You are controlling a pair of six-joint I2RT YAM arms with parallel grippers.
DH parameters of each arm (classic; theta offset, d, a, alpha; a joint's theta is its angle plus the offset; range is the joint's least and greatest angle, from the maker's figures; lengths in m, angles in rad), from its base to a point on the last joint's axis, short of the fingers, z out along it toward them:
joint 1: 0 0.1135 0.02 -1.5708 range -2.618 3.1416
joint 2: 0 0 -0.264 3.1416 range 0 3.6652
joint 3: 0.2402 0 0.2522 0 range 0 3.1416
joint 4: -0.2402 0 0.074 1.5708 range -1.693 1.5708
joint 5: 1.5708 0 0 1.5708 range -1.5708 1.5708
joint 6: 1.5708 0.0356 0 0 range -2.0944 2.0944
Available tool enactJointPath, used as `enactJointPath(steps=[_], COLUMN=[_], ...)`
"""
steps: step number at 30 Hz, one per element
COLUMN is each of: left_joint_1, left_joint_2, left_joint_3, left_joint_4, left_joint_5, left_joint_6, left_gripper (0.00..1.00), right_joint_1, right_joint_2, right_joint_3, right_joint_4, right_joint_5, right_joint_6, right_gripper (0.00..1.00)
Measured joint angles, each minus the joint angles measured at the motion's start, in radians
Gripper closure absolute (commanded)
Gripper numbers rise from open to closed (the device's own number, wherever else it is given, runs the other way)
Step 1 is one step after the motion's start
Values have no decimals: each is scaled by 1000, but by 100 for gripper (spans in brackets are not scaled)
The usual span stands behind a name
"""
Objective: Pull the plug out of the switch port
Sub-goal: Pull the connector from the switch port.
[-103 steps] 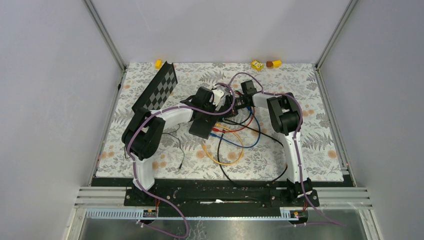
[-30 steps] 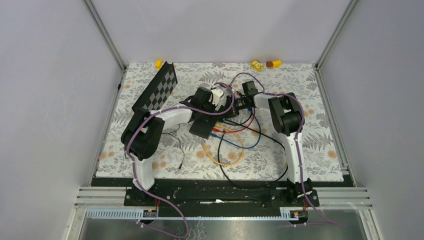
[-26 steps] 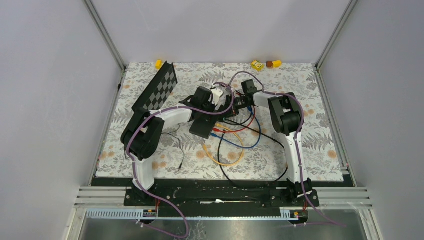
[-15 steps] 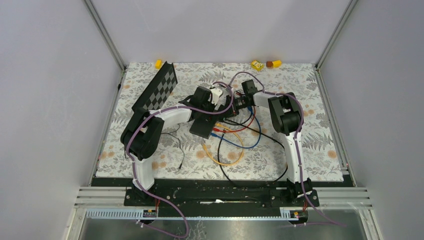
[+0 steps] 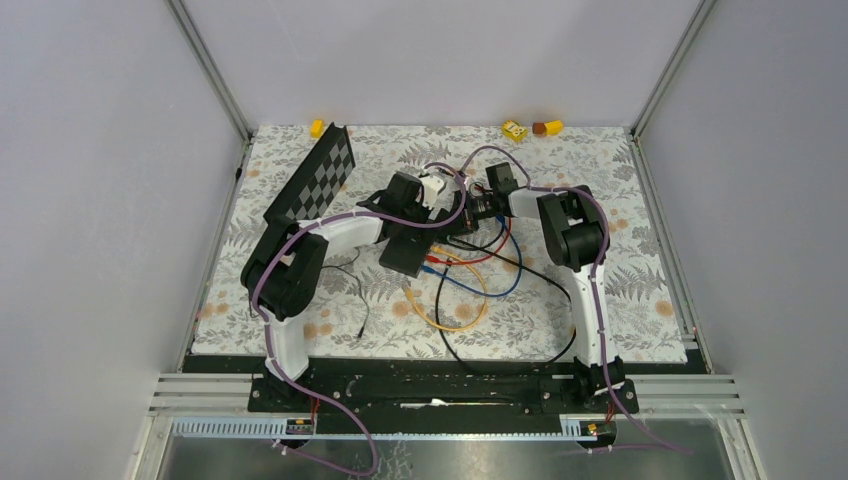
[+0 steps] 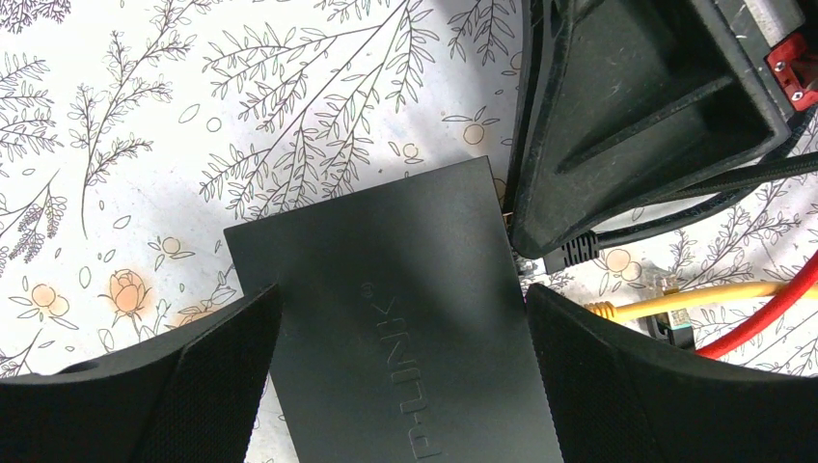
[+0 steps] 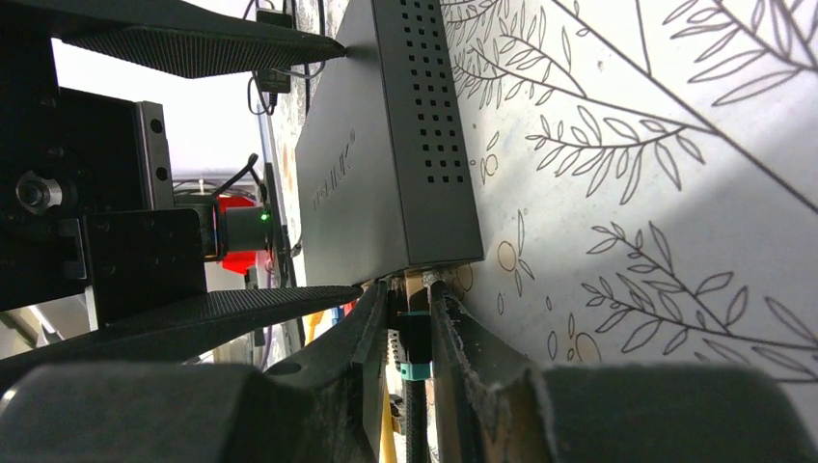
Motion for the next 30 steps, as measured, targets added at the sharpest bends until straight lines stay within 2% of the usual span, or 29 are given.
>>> enactJointPath(steps=[5, 8, 12, 18, 21, 25, 30], left_joint_1=[3, 5, 5, 6, 9, 10, 11], left_joint_2=[0, 0, 0, 0, 0, 0, 0], left_joint_3=[-2, -2, -2, -2, -2, -4, -8], left_joint_4=[6, 7, 7, 8, 10, 12, 21], left_joint_5=[2, 4, 5, 6, 6, 9, 11], left_joint_6=[-2, -3, -4, -4, -5, -4, -3], left_gripper=[4, 4, 4, 4, 4, 4, 4], right_joint_1=[0, 0, 0, -4, -5, -5, -5], right_joint_2=[40, 45, 43, 8, 4, 4, 43], right_joint_3=[108, 129, 111, 6, -11, -3, 108], right_joint_4=[-178, -223, -193, 11, 60, 42, -151], right_joint_5=[-10, -6, -10, -3, 2, 8, -3], right_joint_6=[-93, -127, -108, 3, 43, 40, -61], right_gripper=[100, 100, 100, 100, 100, 100, 100])
